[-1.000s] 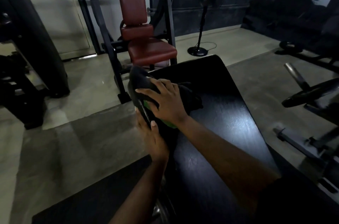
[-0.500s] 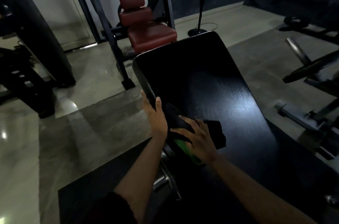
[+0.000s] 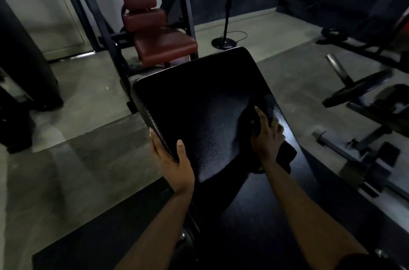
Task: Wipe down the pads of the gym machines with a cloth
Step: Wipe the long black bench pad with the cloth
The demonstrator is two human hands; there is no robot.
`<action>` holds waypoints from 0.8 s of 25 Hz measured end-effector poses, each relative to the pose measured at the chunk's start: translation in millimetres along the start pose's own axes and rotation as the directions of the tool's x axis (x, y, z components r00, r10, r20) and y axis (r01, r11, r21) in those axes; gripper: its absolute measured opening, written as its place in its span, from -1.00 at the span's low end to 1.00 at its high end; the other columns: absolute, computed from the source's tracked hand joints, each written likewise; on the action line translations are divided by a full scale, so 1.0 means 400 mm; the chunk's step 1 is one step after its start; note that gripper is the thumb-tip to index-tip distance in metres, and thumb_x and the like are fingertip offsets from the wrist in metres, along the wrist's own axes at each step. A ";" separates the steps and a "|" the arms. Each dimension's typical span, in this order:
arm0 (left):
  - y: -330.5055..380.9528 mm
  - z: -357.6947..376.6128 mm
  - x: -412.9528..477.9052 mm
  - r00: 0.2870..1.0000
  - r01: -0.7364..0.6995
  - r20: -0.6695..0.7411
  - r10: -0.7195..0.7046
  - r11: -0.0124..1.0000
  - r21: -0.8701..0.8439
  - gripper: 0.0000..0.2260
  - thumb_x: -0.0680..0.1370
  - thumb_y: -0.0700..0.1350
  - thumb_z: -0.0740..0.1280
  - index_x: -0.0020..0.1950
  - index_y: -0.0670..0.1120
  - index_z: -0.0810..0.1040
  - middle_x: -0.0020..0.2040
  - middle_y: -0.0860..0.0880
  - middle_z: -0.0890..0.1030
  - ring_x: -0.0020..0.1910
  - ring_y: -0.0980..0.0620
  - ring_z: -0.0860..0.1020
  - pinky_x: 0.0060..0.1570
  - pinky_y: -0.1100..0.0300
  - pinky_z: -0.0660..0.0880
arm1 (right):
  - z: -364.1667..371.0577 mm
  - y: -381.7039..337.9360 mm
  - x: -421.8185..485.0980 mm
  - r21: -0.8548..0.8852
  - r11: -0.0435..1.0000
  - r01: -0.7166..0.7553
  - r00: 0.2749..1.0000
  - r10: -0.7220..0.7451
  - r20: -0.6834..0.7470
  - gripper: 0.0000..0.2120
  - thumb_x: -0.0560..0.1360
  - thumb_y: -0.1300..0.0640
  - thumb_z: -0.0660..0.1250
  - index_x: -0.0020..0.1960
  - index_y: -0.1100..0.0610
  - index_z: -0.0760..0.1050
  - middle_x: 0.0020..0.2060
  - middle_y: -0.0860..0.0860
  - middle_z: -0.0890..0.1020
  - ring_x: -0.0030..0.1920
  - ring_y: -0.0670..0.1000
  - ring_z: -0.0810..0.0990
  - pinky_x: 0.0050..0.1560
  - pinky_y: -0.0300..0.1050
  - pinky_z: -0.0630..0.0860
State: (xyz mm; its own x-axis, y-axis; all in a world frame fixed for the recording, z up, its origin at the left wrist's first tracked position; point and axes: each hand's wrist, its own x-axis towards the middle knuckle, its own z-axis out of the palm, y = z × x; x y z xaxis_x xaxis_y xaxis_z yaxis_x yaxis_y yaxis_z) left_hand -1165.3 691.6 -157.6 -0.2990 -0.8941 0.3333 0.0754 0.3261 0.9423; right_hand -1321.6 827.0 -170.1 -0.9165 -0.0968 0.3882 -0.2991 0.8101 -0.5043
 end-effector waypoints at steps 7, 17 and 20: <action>0.024 -0.020 0.000 0.995 0.072 0.064 -0.072 0.997 0.011 -0.38 0.53 0.08 0.14 0.51 -0.17 0.08 0.50 -0.17 0.16 0.43 0.13 0.12 0.27 0.64 -0.02 | -0.025 -0.171 -0.294 0.117 0.940 0.320 0.947 -0.321 -0.011 -0.63 0.49 -0.07 0.18 0.29 -0.15 0.43 0.31 0.08 0.42 0.17 0.08 0.37 0.13 0.06 0.40; -0.090 -0.346 0.200 0.856 0.322 0.413 -0.309 0.946 0.040 -0.50 0.61 -0.04 0.16 0.52 0.01 0.06 0.53 -0.04 0.15 0.48 0.02 0.18 0.46 0.03 0.15 | -0.065 -0.441 -0.390 0.334 0.873 0.356 0.901 -0.415 0.125 -0.54 0.42 0.12 0.41 0.29 -0.12 0.45 0.25 0.07 0.49 0.19 0.09 0.49 0.14 -0.16 0.38; -0.180 -0.537 0.347 0.878 0.242 0.355 -0.322 0.937 0.250 -0.45 0.57 0.05 0.21 0.51 0.00 0.10 0.50 -0.06 0.22 0.45 -0.03 0.25 0.44 -0.04 0.21 | -0.017 -0.601 -0.393 0.383 0.817 0.431 0.847 -0.513 0.140 -0.53 0.42 0.13 0.42 0.29 -0.12 0.44 0.22 0.06 0.50 0.16 0.08 0.51 0.14 -0.09 0.45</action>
State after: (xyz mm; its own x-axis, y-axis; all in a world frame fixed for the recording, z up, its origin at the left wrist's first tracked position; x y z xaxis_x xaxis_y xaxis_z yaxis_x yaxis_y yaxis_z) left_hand -1007.8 478.0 -172.7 -0.6248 -0.7805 -0.0212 -0.2396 0.1659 0.9566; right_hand -1103.7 651.4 -104.8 -0.6602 -0.5779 0.4797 -0.7412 0.3983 -0.5403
